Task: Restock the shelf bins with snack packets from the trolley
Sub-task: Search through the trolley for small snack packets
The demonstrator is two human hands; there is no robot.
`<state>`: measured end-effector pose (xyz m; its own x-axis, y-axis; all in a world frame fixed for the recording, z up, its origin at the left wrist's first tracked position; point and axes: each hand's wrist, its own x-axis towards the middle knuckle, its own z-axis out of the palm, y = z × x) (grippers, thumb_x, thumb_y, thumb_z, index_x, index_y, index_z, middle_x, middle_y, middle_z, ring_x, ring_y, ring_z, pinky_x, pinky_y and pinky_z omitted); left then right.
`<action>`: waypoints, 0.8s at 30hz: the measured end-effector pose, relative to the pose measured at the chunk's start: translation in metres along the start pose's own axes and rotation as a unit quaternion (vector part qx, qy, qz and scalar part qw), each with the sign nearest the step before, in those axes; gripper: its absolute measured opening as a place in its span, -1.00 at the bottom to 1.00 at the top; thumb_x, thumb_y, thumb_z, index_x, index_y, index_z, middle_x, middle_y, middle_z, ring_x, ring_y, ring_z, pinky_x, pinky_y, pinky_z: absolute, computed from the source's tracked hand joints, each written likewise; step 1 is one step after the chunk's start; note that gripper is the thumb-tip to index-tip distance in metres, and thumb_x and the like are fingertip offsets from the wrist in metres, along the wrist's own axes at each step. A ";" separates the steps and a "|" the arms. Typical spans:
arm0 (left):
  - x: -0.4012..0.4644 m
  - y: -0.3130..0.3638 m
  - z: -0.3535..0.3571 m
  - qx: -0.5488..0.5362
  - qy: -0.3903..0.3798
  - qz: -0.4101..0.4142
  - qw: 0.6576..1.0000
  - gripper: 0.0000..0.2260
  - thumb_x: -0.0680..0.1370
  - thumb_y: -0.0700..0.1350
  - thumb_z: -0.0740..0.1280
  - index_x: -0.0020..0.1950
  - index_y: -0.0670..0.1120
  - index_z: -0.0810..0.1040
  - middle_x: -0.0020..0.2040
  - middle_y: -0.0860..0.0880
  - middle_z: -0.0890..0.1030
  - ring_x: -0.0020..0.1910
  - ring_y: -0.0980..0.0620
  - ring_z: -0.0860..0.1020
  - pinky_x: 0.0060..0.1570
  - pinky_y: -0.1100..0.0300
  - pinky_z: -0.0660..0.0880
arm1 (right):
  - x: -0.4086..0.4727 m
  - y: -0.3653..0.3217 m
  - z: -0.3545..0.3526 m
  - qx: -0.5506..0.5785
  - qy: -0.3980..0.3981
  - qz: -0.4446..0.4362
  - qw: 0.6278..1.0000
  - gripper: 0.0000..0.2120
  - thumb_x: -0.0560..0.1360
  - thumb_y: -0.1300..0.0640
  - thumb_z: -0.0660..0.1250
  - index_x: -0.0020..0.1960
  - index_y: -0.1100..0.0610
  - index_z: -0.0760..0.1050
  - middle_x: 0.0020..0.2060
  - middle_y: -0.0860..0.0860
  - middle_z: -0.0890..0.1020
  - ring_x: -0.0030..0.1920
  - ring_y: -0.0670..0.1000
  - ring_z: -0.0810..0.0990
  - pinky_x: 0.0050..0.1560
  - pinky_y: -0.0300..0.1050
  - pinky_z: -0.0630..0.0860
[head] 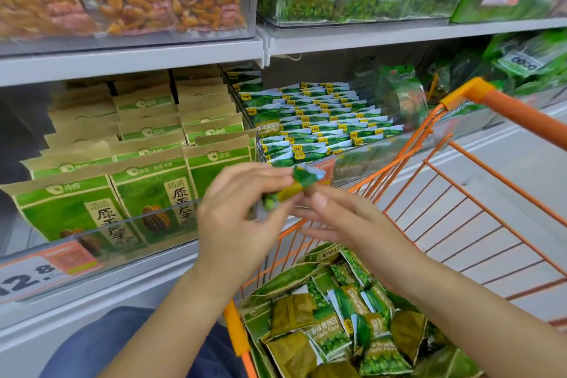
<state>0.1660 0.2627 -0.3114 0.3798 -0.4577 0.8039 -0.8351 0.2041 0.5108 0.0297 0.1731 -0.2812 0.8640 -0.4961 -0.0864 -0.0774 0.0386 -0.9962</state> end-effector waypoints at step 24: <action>0.009 -0.028 -0.016 0.188 -0.007 -0.079 0.979 -0.79 0.55 -0.13 0.29 0.13 -0.10 0.62 0.17 -0.07 0.56 0.32 -0.11 0.38 0.38 0.07 0.20 | 0.068 -0.029 -0.028 -0.128 0.177 -0.085 0.972 -0.80 0.47 0.26 0.41 0.04 0.09 0.48 -0.17 -0.03 0.63 -0.23 -0.15 0.62 -0.24 -0.34 0.52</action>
<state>0.1988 0.2672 -0.3135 0.5129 -0.4695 0.7187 -0.8548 -0.2022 0.4779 0.0766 0.1142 -0.2577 0.6536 -0.7454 0.1312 -0.1086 -0.2639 -0.9584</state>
